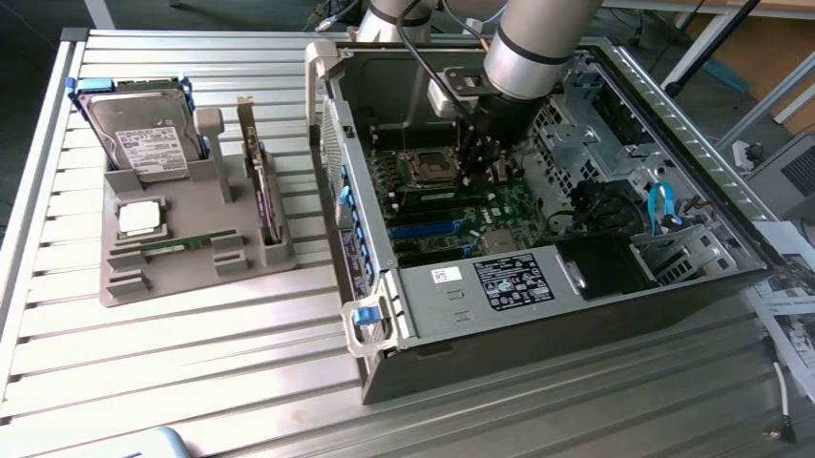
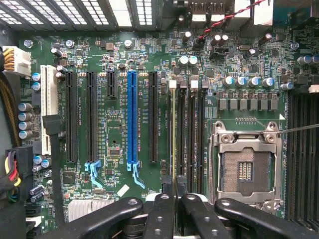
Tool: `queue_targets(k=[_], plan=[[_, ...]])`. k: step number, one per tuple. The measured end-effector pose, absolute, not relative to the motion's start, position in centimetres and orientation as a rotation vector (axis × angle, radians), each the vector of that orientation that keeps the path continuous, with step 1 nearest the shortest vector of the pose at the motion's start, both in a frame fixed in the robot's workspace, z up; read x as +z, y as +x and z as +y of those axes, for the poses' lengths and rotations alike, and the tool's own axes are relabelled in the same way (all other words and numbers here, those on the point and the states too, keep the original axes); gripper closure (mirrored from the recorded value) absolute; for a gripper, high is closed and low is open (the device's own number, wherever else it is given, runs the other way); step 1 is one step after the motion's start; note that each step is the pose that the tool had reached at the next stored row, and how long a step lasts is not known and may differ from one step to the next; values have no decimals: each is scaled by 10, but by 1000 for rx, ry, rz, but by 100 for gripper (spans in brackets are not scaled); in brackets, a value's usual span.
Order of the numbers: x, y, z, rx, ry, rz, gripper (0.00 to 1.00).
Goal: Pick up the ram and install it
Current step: 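Insert the ram into the slot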
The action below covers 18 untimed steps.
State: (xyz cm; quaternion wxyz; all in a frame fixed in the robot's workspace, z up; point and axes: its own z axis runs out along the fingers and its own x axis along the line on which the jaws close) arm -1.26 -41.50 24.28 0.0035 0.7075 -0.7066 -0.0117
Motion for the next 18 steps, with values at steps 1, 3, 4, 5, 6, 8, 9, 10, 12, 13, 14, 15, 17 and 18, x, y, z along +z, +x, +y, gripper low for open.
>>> queue_targets(k=[1, 3, 4, 5, 6, 8, 9, 10, 12, 13, 14, 15, 17, 18], plan=[[243, -12, -415, -37, 2218, -2215, 88], [242, -12, -415, -37, 2218, -2215, 88], [242, -12, -415, -37, 2218, -2215, 88], [242, -12, -415, -37, 2218, -2215, 88], [242, -13, -415, -37, 2218, -2215, 88], [242, -13, -415, -37, 2218, -2215, 88], [242, -13, -415, -37, 2218, -2215, 88], [241, -13, -415, -37, 2218, -2215, 88], [241, -13, -415, -37, 2218, -2215, 88], [241, -12, -415, -37, 2218, -2215, 88], [241, -12, -415, -37, 2218, -2215, 88], [241, -13, -415, -37, 2218, -2215, 88], [241, -13, -415, -37, 2218, -2215, 88], [241, -13, -415, -37, 2218, -2215, 88]])
